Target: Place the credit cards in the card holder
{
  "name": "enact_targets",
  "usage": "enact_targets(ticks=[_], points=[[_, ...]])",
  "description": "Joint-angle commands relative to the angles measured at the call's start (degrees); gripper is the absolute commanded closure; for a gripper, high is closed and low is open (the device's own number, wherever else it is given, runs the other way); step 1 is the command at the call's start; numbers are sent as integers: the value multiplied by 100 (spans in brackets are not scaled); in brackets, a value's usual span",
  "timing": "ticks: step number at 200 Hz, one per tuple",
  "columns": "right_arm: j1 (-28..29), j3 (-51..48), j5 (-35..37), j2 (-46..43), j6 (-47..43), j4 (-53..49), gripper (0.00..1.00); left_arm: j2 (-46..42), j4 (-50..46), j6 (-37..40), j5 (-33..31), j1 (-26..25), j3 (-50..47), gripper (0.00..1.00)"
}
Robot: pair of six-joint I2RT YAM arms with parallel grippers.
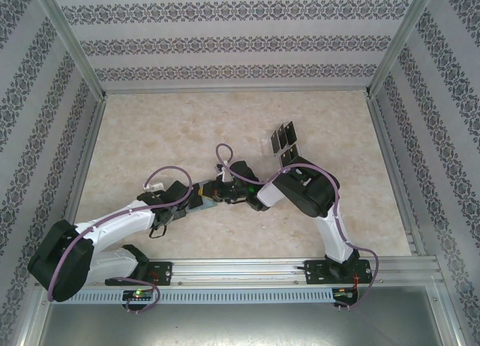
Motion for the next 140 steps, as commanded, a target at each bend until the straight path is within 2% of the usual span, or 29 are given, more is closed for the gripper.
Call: enact_targets(ticks=[1,58,140], points=[[79,56,132,194,-36,-173,100,-122,-254,-74,-18,-59,52,0],[96,175,138,233,-101,-393,100,-376,-468,6,-197,-58,351,0],[210,366,172,240,-220,-754,100,-225,-341,118,-201,-52,566,0]])
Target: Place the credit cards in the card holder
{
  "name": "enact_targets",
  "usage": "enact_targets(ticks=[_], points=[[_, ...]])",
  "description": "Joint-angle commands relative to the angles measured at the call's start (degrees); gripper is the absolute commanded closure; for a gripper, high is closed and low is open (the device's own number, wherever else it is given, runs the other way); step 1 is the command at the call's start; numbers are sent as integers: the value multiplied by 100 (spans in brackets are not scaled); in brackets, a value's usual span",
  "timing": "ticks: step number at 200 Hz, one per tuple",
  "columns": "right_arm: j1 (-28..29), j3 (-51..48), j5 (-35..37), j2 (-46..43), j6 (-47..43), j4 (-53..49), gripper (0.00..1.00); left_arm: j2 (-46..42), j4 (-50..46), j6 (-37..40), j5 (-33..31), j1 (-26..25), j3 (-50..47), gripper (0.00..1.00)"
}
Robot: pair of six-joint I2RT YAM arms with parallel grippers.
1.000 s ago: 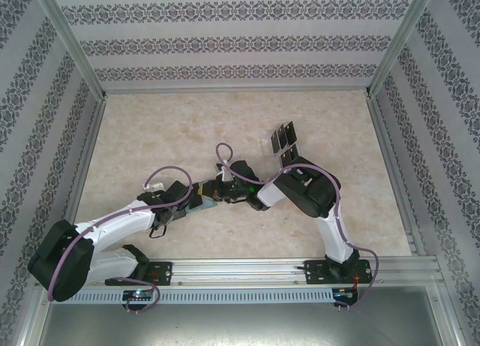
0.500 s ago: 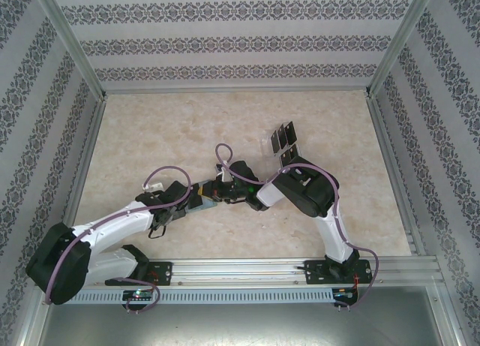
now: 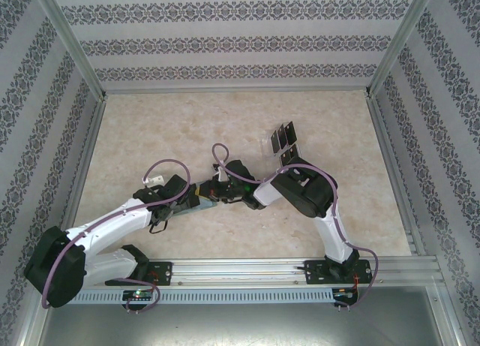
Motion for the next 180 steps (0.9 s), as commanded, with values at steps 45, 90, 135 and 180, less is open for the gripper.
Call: enact_targets(ticks=[45,90,135,180], points=[[210,243,112,213,-213,-534,100,70,-27,163,-112,-41,220,0],[237,276,141,198,-302,-783,95,181,112,294,-10,50,371,0],[187,213,138,-27,-471,-1015,78,83,387,485,405,416,386,0],[98,233,201,-444,-982,-1874,64,-32,739,681,1035,957,295,0]])
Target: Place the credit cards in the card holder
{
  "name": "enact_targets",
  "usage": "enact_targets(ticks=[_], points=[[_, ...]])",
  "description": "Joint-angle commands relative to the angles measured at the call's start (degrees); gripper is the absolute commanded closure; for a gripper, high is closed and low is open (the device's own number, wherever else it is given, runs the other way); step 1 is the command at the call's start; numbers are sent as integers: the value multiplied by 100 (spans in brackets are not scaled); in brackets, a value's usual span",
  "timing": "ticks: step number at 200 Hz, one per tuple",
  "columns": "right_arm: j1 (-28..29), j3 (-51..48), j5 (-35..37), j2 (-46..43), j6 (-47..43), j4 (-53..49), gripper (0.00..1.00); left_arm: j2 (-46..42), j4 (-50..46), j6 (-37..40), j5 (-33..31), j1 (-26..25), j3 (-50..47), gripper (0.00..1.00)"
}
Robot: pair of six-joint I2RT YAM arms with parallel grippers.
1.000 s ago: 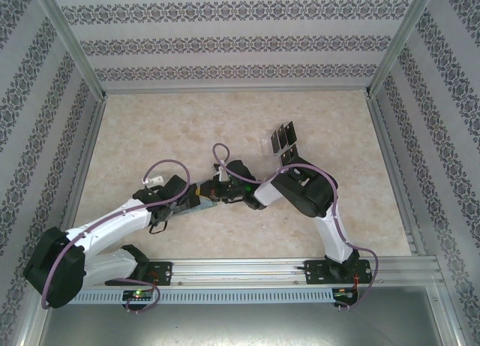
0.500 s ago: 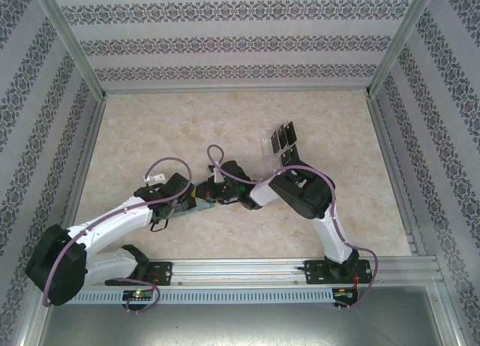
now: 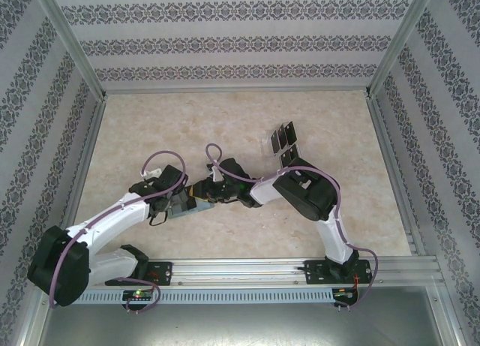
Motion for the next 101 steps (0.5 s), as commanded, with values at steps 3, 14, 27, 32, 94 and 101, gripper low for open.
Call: enact_targets(ticks=[3,14,27,32,94,101], points=[[-61,-67,175,-191,-502,-1053,64,-156,348,226,446,288,30,0],[-80,-65,186,-229,-584,-1183,62,-172,387,254,512,346,35,0],[-104,-72,198,-244,-637,-1288,61,-188,445,304,581,373,48,0],[-117,-85,211,-248,-644,-1303,61,-195,455,310,609,373,53,0],[-197,177,464,-730,-1305,-2660,65,-100,715,398,865,436,-112,0],[-194,285,539,-785,-1464,-2972,67,-64,777,398,921,460,-149,0]])
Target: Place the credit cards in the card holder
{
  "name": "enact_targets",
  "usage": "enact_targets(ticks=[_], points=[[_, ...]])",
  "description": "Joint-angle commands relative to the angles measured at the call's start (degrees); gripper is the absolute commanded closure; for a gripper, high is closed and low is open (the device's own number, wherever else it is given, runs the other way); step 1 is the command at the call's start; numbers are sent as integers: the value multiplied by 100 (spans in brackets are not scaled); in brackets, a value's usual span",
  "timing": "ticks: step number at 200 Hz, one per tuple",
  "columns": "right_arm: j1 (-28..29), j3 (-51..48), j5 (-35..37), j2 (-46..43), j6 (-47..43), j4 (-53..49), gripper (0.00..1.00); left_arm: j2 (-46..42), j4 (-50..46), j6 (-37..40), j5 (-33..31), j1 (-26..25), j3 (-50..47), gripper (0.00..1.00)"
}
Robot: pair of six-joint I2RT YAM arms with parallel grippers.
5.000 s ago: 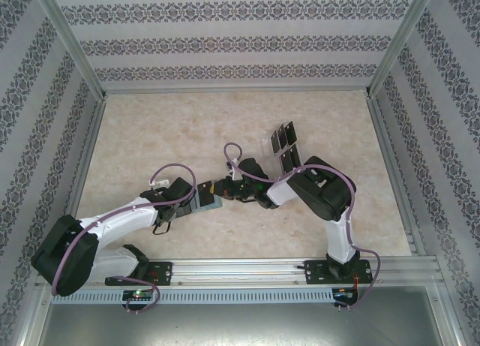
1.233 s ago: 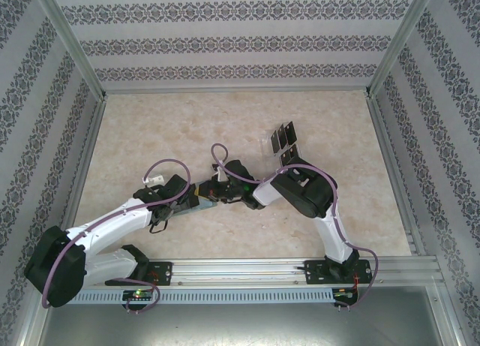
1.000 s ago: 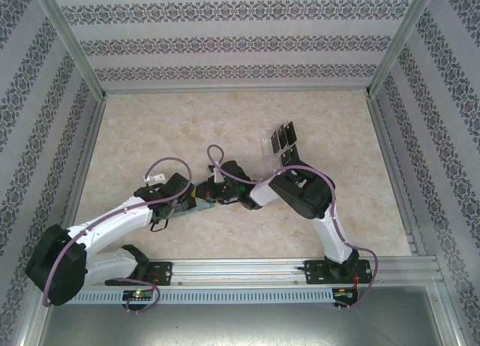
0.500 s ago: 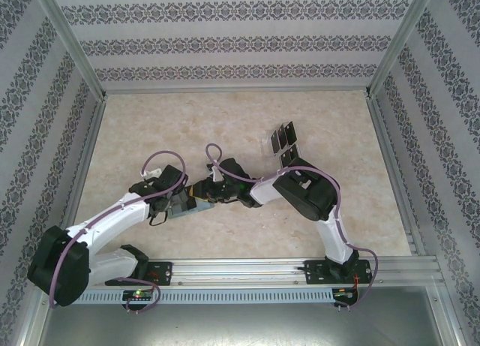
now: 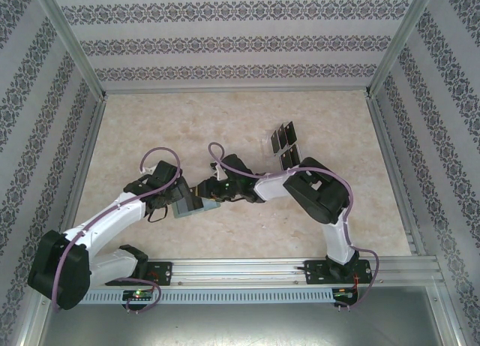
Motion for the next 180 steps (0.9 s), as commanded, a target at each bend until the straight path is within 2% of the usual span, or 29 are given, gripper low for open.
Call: enact_targets(ticks=[1,9,36,78,127,180], points=[[-49,256,389,-253,-691,-1494,67,38,316,135,201,133,-136,0],[-42,348,507,-313,-870,-1792,69,86,383,138,254,142,-159,0],[-14,634,951,-492,-1419,-2701,84,278,594,171,445,225,-170,0],[17,918,1312,-581,-1821,-3386,95,548,292,416,313,269,65,0],[102,1383,1416,-448,-2128,-3840,99,94,-111,342,53,266,-227,0],[195,1771,1435,-207,-2292,-4144,100,-151,-170,145,141,269,-613,0]])
